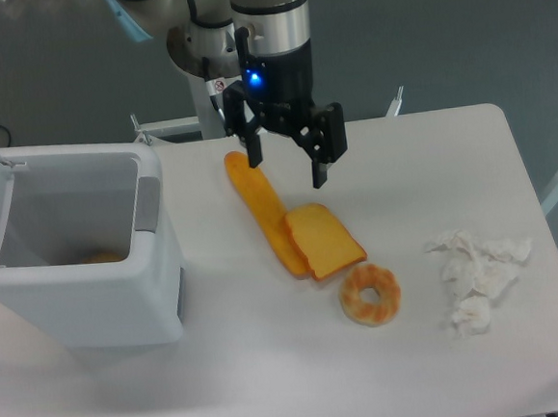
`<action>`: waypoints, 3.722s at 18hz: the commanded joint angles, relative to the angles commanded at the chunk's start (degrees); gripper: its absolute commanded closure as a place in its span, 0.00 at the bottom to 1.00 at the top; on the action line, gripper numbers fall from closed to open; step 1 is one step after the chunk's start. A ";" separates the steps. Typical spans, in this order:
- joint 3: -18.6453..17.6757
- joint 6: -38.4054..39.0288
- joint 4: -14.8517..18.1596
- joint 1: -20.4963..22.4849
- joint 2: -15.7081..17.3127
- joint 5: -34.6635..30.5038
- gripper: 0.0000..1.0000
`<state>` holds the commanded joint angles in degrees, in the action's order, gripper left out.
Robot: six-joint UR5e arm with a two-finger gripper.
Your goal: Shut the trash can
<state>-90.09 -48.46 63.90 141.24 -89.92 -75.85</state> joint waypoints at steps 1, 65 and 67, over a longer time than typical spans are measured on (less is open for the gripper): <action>0.17 3.25 -0.09 -0.09 0.44 0.00 0.00; 2.72 34.75 -6.07 -30.76 0.62 37.27 0.00; 2.99 34.66 -6.16 -31.02 -0.52 37.36 0.00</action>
<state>-87.10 -13.80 57.74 110.22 -90.43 -38.50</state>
